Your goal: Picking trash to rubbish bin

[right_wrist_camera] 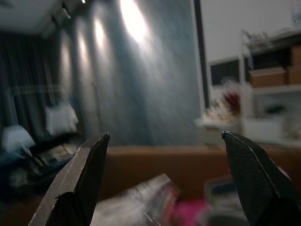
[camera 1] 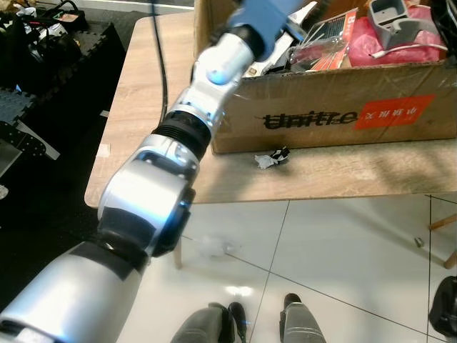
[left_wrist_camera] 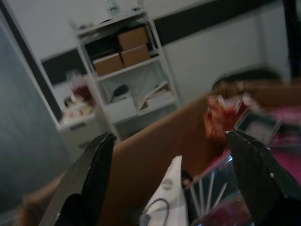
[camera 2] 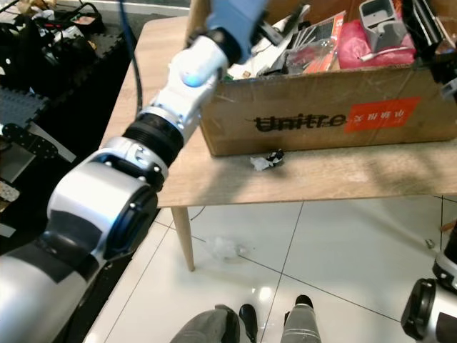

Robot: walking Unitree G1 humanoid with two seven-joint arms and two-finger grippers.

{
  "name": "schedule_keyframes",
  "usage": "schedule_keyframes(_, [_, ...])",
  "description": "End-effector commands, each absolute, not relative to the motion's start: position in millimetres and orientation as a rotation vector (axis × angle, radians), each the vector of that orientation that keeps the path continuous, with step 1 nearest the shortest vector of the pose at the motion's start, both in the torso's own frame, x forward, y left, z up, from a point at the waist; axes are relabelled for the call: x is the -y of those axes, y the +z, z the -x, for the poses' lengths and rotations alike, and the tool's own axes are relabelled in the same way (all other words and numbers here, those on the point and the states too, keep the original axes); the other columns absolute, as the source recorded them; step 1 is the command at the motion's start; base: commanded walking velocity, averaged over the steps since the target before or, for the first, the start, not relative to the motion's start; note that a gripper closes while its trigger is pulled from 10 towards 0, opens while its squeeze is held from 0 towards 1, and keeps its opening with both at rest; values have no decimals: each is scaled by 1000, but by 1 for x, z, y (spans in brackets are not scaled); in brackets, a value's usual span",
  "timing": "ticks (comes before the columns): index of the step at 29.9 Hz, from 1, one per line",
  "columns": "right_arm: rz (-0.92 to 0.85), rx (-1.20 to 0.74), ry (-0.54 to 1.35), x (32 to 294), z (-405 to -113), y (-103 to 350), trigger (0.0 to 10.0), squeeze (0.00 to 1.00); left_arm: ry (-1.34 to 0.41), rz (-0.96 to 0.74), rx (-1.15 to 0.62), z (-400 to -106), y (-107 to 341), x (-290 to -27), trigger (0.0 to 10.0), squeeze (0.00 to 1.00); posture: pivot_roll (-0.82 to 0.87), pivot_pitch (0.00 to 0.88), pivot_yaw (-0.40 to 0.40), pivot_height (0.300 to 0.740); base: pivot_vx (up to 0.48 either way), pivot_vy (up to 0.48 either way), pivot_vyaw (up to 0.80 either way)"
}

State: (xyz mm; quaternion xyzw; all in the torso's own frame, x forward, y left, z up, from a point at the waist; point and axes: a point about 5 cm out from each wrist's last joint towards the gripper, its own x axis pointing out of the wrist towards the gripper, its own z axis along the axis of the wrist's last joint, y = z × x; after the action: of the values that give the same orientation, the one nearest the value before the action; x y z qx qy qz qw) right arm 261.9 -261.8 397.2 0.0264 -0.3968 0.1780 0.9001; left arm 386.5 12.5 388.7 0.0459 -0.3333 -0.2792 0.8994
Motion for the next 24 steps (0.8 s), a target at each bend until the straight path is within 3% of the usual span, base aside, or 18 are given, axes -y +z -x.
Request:
schedule_keyframes(1, [-60, 888, 427, 255, -253, 403, 10000, 0, -577, 13, 660, -391, 386, -22, 10000, 0, -199, 176, 142, 740, 0, 0, 0])
schedule_keyframes(8, [-147, 906, 531, 245, -257, 400, 10000, 0, -571, 243, 674, -394, 391, -49, 10000, 0, -181, 146, 112, 740, 0, 0, 0])
schedule_keyframes(10, [-155, 853, 612, 227, -265, 388, 10000, 0, -567, 335, 688, -394, 385, -69, 10000, 0, -164, 124, 92, 740, 0, 0, 0])
schedule_keyframes(18, [-39, 647, 819, 183, -279, 350, 10000, 0, -460, 366, 703, -392, 357, -121, 10000, 0, -128, 102, 71, 740, 0, 0, 0])
schedule_keyframes(24, [19, 592, 875, 183, -276, 346, 10000, 0, -408, 371, 694, -385, 341, -143, 10000, 0, -117, 97, 64, 740, 0, 0, 0])
